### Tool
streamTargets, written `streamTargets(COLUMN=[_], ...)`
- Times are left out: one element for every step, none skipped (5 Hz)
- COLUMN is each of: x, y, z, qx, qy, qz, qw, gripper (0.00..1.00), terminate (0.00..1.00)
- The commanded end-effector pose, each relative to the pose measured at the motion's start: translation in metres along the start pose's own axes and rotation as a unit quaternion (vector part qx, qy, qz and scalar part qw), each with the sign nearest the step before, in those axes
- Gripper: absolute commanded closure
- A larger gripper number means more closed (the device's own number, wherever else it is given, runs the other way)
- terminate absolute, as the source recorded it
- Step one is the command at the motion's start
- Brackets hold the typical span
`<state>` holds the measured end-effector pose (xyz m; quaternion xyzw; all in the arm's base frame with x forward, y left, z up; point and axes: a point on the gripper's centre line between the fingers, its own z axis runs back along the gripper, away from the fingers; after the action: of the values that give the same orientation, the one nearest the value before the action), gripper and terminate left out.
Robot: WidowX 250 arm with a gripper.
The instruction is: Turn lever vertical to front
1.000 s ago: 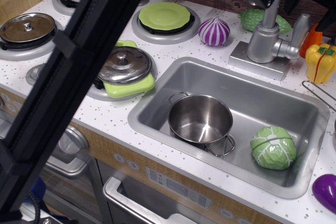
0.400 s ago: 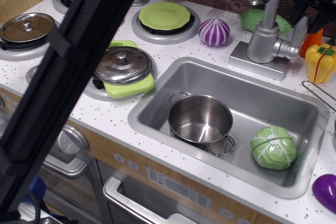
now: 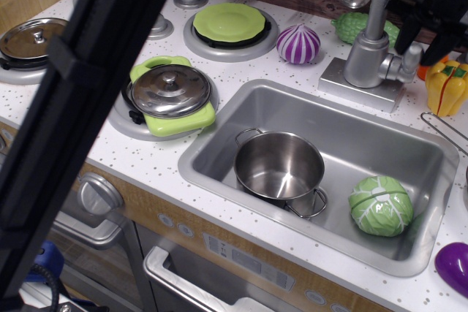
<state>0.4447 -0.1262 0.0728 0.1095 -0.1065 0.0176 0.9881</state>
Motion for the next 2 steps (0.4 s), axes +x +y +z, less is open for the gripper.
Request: streamTargets(x=[-0.0022,-0.0085], y=[-0.0024,-0.0059], z=[0.0342,0.0245], qx=[-0.04,-0.051], qy=[-0.036,-0.03], qz=[0.012,0.017], qw=[0.9985,0.9981], gripper=[1.0,1.0], terminate=[0.0,0.0])
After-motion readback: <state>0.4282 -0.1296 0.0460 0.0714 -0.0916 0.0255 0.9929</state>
